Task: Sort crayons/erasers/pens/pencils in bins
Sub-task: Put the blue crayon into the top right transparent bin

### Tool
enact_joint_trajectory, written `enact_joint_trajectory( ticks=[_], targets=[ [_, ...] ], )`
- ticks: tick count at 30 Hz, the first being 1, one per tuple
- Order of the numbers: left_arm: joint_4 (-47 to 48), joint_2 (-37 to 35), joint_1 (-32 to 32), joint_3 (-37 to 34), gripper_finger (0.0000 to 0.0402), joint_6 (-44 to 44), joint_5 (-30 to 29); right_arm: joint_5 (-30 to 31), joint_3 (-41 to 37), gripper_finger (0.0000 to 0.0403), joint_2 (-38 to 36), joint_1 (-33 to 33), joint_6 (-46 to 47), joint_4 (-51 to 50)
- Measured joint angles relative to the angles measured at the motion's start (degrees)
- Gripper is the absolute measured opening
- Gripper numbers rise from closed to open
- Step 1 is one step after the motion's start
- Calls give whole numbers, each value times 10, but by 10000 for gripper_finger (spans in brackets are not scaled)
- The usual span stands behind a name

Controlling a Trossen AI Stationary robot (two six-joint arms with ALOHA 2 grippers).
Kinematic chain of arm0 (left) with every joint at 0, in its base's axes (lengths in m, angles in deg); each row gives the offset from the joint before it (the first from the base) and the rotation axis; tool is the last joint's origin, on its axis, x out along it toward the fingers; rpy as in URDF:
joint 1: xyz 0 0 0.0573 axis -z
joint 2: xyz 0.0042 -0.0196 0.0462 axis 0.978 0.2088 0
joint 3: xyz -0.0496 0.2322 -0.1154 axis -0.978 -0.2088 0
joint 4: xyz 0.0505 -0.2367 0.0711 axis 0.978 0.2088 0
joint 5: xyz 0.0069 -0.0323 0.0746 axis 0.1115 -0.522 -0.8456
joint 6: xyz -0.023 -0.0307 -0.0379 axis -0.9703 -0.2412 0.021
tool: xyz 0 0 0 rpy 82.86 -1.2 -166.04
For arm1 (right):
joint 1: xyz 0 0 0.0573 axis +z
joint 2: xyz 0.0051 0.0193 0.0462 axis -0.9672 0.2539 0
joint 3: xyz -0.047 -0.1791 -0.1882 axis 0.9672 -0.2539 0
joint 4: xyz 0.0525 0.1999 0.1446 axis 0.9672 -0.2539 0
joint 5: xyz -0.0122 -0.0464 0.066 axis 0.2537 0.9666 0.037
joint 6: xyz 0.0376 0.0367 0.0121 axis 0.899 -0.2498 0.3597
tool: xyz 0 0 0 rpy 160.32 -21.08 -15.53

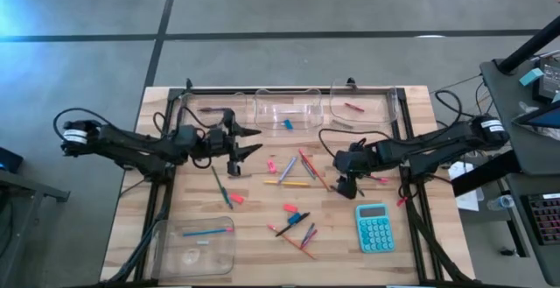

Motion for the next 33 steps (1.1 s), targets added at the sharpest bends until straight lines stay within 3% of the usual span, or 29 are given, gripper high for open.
enact_joint_trajectory(
  ticks=[16,33],
  targets=[
    [1,2,10,1,162,-21,0,-12,0,224,74,72,62,-28],
    [1,2,10,1,162,-34,-3,-10,0,219,140,78,67,-8]
  ],
)
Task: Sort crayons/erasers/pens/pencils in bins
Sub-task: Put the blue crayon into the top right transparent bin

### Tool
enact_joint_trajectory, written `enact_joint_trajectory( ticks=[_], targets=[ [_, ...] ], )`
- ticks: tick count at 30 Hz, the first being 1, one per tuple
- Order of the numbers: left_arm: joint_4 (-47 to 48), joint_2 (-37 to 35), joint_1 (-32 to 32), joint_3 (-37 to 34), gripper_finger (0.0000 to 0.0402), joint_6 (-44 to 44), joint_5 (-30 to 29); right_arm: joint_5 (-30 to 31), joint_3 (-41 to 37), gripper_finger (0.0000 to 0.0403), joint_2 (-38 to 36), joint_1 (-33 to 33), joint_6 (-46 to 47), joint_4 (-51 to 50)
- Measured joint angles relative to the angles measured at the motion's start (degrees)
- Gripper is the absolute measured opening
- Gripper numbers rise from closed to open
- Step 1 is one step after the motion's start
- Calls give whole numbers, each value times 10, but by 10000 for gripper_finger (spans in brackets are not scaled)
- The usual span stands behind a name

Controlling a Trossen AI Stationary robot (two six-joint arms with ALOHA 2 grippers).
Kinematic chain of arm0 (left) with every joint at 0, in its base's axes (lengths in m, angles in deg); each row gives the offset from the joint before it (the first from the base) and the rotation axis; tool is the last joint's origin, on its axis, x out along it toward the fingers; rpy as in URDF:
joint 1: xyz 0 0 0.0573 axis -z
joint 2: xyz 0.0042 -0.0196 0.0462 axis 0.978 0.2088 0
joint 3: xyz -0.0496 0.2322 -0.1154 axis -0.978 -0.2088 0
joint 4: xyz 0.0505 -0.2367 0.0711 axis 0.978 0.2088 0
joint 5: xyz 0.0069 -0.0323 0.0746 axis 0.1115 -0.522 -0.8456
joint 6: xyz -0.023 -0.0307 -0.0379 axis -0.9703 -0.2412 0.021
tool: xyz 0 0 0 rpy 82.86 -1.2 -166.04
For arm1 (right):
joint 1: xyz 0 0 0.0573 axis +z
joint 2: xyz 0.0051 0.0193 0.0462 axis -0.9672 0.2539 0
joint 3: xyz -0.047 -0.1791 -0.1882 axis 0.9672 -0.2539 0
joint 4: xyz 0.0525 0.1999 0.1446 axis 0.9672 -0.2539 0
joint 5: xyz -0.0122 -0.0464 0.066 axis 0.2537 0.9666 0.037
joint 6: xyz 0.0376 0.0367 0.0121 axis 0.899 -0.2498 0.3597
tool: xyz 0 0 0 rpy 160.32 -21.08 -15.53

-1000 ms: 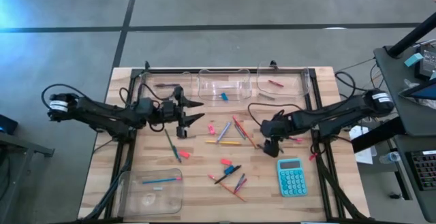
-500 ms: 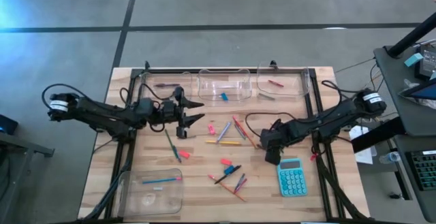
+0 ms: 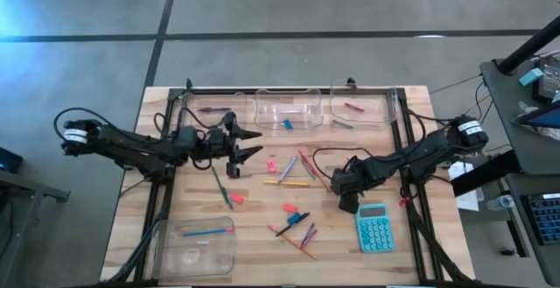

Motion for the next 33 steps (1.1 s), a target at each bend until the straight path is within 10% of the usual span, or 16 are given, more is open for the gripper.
enact_joint_trajectory(
  ticks=[16,33],
  targets=[
    [0,0,-1,0,162,0,1,-6,-2,71,-6,5,26,1],
    [5,3,-1,-1,162,0,1,9,-4,43,-88,3,42,-65]
  ],
)
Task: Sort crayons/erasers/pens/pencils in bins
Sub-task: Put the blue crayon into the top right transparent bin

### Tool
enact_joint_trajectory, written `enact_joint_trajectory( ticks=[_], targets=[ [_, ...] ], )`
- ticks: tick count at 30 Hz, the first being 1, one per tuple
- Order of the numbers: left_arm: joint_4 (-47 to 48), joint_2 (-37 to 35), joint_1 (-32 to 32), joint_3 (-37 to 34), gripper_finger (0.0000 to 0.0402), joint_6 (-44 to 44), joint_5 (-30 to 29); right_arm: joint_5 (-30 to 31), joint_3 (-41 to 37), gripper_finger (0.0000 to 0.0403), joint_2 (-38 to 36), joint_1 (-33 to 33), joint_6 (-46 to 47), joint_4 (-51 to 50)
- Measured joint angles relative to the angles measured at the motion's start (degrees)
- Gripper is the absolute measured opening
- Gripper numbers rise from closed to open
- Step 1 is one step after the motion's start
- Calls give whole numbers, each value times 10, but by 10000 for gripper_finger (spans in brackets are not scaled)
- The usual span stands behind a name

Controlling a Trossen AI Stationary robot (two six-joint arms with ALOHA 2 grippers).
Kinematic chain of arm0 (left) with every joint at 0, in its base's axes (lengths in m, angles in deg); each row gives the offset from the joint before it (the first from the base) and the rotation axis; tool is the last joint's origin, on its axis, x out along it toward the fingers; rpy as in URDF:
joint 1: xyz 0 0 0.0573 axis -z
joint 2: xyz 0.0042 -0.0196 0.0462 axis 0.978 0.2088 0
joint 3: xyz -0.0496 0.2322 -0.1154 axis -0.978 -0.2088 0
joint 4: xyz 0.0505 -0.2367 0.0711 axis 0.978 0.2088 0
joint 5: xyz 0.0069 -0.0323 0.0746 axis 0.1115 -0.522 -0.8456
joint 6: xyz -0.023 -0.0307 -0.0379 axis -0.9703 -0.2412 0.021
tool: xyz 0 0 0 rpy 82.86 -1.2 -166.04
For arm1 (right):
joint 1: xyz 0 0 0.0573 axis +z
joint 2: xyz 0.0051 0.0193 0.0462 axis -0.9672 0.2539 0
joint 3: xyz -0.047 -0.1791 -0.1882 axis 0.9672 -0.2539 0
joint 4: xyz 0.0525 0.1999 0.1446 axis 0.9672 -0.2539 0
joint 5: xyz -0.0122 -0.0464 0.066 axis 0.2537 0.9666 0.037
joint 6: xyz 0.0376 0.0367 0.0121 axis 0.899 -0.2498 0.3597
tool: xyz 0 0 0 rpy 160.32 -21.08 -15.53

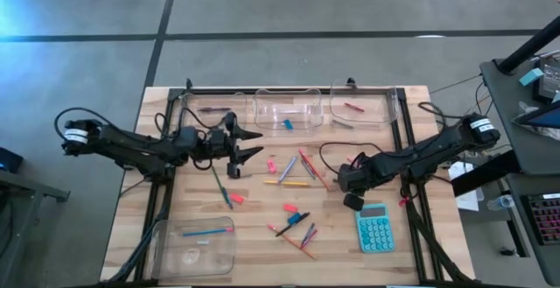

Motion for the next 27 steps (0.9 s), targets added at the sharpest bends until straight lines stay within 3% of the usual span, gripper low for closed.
enact_joint_trajectory(
  ticks=[8,18,27],
  targets=[
    [-1,12,0,3,162,0,0,26,-1,43,-49,0,7,28],
    [-1,15,0,5,162,0,0,39,-8,89,-24,-7,-16,54],
    [-1,15,0,5,162,0,0,4,-51,100,-15,-69,-73,129]
  ],
)
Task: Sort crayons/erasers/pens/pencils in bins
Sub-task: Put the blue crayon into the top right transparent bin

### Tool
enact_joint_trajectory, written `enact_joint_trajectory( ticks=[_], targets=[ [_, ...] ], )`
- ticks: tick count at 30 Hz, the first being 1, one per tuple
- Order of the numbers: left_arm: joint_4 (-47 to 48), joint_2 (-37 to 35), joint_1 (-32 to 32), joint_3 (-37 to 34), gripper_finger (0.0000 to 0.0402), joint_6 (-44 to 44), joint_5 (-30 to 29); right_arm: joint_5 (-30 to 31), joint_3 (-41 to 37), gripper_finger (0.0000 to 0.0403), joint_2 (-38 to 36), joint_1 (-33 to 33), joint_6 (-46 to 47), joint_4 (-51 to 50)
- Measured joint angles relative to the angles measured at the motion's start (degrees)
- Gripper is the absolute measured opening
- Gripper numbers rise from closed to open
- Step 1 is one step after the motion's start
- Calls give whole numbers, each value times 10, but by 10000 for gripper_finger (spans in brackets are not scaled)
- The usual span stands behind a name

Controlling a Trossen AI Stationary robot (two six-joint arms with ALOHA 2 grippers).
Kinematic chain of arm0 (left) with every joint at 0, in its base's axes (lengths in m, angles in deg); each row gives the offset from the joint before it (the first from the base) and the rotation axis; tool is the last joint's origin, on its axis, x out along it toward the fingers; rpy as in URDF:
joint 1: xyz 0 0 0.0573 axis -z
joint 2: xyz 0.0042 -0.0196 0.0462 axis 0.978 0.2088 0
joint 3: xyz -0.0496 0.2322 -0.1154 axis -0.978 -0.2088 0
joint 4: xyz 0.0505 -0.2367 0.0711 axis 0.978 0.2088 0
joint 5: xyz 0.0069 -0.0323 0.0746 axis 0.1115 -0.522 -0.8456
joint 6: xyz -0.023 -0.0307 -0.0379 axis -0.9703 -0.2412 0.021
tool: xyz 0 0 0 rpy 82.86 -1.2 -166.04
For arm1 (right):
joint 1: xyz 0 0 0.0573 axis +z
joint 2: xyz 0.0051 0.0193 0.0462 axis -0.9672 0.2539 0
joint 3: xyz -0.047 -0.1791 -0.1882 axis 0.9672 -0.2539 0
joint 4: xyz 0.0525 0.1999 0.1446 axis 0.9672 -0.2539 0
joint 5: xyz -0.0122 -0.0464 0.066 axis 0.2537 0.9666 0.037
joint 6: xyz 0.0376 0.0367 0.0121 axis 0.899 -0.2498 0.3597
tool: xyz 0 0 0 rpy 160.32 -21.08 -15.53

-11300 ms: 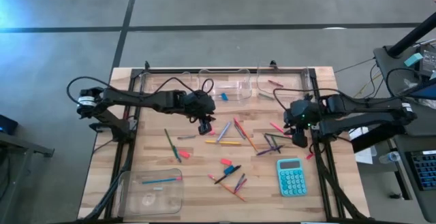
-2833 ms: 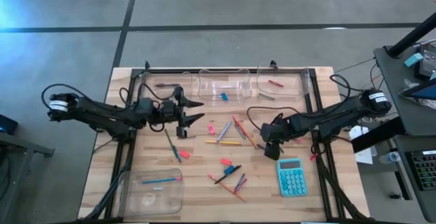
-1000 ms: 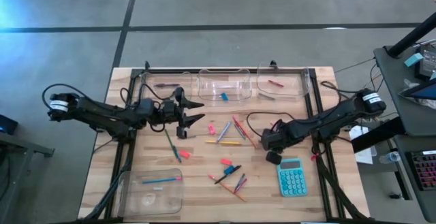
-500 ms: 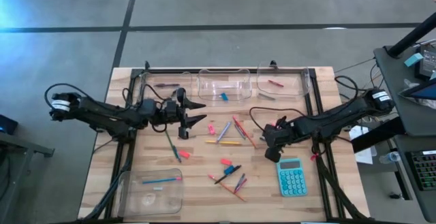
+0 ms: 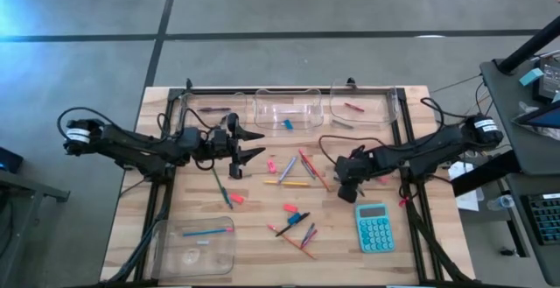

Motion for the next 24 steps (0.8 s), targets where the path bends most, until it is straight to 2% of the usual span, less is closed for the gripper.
enact_joint_trajectory(
  ticks=[19,24],
  targets=[
    [0,0,0,0,162,0,-1,-12,-66,102,-1,-16,1,70],
    [0,0,0,0,162,0,-3,-11,-76,89,0,-16,1,76]
  ],
)
